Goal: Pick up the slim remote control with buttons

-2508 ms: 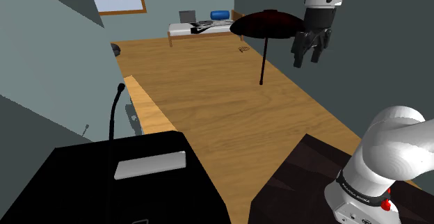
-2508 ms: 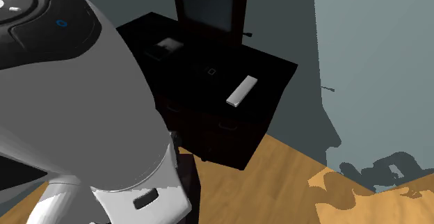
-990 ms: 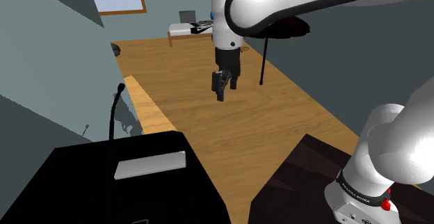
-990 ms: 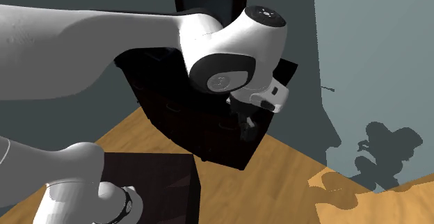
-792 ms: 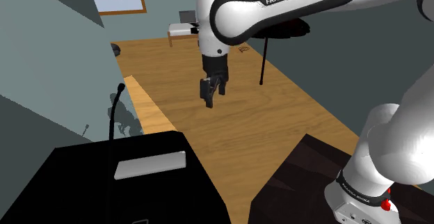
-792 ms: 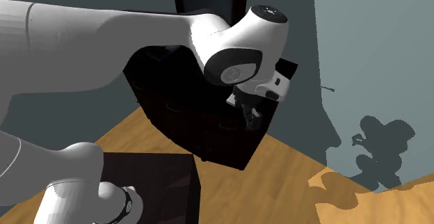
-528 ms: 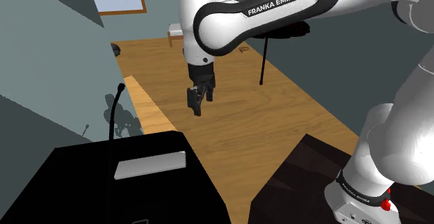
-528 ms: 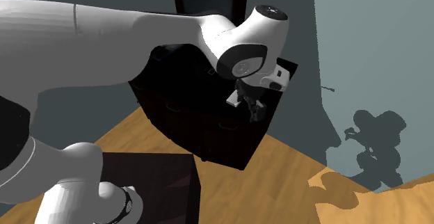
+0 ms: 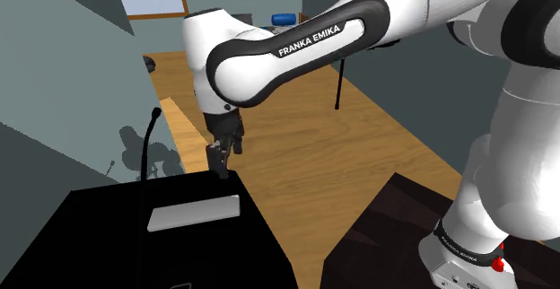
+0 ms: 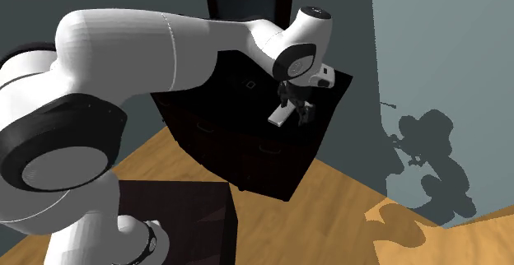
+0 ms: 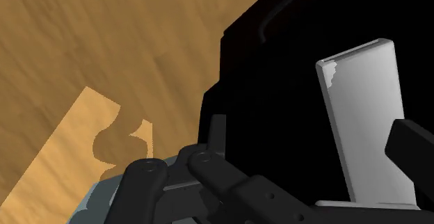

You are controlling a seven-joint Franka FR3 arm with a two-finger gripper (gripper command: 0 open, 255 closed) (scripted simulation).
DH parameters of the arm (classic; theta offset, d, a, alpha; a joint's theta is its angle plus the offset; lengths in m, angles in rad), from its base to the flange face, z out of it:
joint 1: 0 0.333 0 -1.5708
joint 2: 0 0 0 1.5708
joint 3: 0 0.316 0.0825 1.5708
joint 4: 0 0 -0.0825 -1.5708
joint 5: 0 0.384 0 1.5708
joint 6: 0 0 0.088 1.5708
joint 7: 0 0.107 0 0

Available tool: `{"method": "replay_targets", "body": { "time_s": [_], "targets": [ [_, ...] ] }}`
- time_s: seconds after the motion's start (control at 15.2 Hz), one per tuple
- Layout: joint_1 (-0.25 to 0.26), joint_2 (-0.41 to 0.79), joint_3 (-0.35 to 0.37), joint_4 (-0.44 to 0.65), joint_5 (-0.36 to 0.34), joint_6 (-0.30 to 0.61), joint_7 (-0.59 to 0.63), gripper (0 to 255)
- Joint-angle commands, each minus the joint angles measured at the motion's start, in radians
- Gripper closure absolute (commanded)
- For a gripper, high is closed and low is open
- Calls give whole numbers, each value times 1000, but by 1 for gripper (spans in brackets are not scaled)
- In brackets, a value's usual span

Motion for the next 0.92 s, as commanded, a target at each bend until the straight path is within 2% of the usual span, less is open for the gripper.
{"method": "replay_targets", "body": {
  "time_s": [0.0, 0.53, 0.86],
  "targets": [
    [28, 72, 17, 73, -29, -4, 6, 0],
    [145, 306, 53, 312, -131, -25, 1, 0],
    [145, 322, 49, 269, -138, 34, 5, 0]
  ]
}}
